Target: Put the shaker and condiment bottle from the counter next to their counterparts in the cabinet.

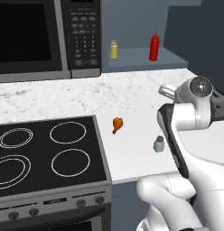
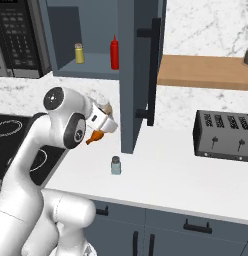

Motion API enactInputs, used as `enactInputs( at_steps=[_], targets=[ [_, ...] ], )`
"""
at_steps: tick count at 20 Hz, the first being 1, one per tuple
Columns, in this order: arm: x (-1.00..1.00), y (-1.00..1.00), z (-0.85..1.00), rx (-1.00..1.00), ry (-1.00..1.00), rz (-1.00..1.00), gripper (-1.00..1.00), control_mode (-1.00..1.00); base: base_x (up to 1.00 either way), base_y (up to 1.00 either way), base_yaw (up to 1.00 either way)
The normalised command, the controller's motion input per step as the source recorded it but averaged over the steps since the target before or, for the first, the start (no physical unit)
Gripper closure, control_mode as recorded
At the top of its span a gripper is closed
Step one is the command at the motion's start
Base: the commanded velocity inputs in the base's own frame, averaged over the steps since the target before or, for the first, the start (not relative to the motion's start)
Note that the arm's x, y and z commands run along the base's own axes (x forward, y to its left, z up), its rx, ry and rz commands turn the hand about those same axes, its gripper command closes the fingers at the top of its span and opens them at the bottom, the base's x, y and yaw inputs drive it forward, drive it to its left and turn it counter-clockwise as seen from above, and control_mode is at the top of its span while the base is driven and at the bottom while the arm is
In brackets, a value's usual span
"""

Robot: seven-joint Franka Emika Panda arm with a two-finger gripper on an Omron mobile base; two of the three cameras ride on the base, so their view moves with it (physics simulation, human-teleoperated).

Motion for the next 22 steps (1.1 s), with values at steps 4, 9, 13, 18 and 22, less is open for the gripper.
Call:
enactInputs(
  at_steps=[4,9,13,18,22],
  targets=[
    [-0.05,0.12,1.00,-0.03,-0.17,0.25,1.00,-1.00,0.00,0.00,0.00],
    [0.00,0.47,1.00,-0.13,-0.08,0.20,1.00,-1.00,0.00,0.00,0.00],
    [0.04,0.39,0.74,-0.16,-0.07,0.13,1.00,-1.00,0.00,0.00,0.00],
    [0.19,0.06,0.65,-0.09,0.15,0.01,1.00,-1.00,0.00,0.00,0.00],
    [0.06,0.18,0.01,-0.12,0.16,0.02,1.00,-1.00,0.00,0.00,0.00]
  ],
)
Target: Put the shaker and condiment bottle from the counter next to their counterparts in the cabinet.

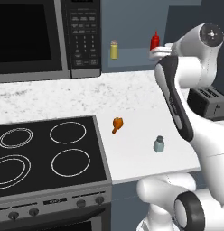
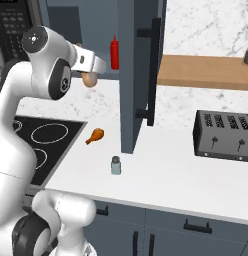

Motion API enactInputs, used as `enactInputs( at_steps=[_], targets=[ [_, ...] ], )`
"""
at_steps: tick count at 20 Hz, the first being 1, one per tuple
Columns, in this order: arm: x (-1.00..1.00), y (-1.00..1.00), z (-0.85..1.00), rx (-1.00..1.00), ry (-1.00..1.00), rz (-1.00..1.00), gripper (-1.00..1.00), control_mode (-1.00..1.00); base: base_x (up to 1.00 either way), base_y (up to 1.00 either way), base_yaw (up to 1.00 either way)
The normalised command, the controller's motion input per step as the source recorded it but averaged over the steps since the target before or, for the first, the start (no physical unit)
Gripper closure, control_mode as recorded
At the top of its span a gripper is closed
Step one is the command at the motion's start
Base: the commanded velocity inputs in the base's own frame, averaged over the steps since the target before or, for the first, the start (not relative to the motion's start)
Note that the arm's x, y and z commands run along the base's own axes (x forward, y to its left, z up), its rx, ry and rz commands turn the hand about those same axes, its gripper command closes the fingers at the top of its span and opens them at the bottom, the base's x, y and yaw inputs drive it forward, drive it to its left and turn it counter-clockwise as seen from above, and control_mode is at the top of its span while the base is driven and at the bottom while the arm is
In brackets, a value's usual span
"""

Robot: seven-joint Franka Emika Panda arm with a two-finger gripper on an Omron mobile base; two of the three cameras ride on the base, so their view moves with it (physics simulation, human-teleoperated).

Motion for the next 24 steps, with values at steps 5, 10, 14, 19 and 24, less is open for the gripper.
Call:
enactInputs(
  at_steps=[5,10,14,19,24],
  targets=[
    [0.22,-0.09,0.28,0.04,0.04,0.03,1.00,-1.00,0.00,0.00,0.00],
    [0.26,0.05,-0.10,-0.05,0.09,0.03,1.00,-1.00,0.00,0.00,0.00],
    [0.64,0.00,-0.06,-0.01,0.00,-0.03,1.00,-1.00,0.00,0.00,0.00],
    [0.53,-0.07,0.00,0.00,0.00,-0.09,1.00,-1.00,0.00,0.00,0.00],
    [0.38,-0.11,0.00,0.07,0.03,-0.03,1.00,-1.00,0.00,0.00,0.00]
  ],
)
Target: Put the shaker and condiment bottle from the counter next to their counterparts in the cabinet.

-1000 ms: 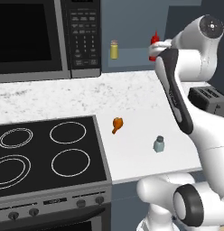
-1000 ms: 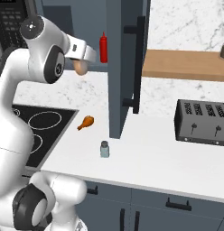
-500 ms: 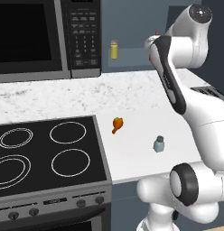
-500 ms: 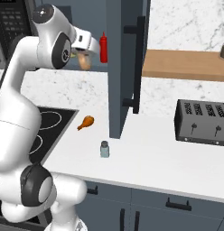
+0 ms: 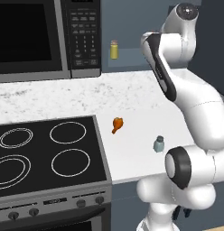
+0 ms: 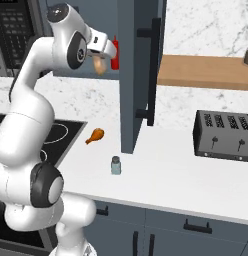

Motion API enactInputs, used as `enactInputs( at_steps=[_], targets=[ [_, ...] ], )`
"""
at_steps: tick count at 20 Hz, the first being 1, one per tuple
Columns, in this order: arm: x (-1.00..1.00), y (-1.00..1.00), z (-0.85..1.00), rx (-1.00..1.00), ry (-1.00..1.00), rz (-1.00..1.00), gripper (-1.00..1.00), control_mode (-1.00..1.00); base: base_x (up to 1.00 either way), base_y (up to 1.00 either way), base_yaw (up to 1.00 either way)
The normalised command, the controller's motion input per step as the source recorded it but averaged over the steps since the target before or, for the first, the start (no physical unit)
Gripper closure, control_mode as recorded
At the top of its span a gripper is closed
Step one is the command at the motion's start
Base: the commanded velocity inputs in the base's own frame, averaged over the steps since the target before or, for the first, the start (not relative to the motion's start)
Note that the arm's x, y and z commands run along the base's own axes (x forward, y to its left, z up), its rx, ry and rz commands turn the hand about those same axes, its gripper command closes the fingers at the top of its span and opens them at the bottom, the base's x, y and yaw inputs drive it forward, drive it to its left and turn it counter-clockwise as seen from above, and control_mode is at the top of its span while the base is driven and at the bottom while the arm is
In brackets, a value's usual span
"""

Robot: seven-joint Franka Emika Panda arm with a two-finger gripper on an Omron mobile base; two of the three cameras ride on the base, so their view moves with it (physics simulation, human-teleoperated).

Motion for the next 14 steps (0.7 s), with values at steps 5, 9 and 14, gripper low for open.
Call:
enactInputs(
  at_steps=[5,9,14],
  targets=[
    [0.28,-0.29,0.00,0.17,0.05,0.00,1.00,-1.00,0.00,0.00,0.00],
    [0.33,-0.19,-0.09,0.02,0.03,-0.02,1.00,-1.00,0.00,0.00,0.00],
    [0.40,0.00,-0.28,-0.05,0.00,-0.05,1.00,-1.00,0.00,0.00,0.00]
  ],
)
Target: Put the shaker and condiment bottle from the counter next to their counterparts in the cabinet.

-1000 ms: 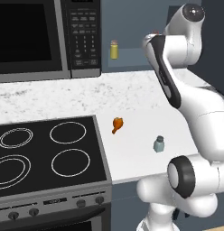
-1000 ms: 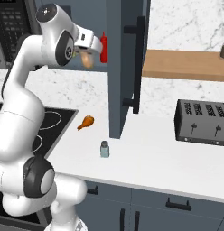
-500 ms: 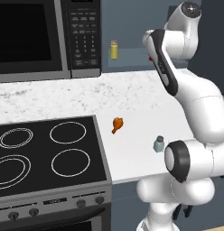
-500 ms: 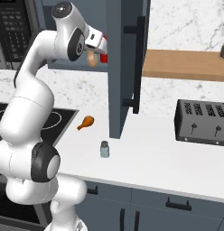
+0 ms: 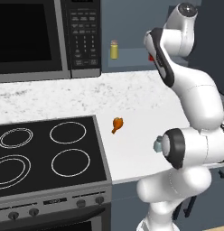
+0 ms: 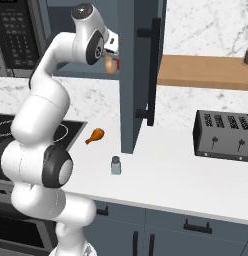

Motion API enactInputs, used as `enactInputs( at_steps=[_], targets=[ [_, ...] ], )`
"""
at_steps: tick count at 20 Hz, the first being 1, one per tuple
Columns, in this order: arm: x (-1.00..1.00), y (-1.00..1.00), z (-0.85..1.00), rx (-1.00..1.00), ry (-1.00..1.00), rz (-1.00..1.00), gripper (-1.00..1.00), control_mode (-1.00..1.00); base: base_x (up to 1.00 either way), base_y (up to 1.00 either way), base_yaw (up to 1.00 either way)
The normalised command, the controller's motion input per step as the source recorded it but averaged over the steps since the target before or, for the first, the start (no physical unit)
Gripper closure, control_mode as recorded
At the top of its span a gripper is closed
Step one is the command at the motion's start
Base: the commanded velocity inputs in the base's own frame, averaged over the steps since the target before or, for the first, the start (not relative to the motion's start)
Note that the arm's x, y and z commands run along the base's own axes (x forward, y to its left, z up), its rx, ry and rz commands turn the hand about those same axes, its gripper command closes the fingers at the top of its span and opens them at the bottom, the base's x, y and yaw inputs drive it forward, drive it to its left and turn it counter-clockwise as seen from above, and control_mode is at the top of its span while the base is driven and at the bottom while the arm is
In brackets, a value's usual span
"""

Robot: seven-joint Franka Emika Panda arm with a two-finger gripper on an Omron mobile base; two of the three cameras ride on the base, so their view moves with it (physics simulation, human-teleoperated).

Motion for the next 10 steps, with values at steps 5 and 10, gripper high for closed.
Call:
enactInputs(
  at_steps=[5,10],
  targets=[
    [0.38,0.00,-0.11,-0.02,0.00,-0.06,1.00,-1.00,0.00,0.00,0.00],
    [0.42,-0.05,-0.05,0.00,0.00,-0.01,1.00,-1.00,0.00,0.00,0.00]
  ],
)
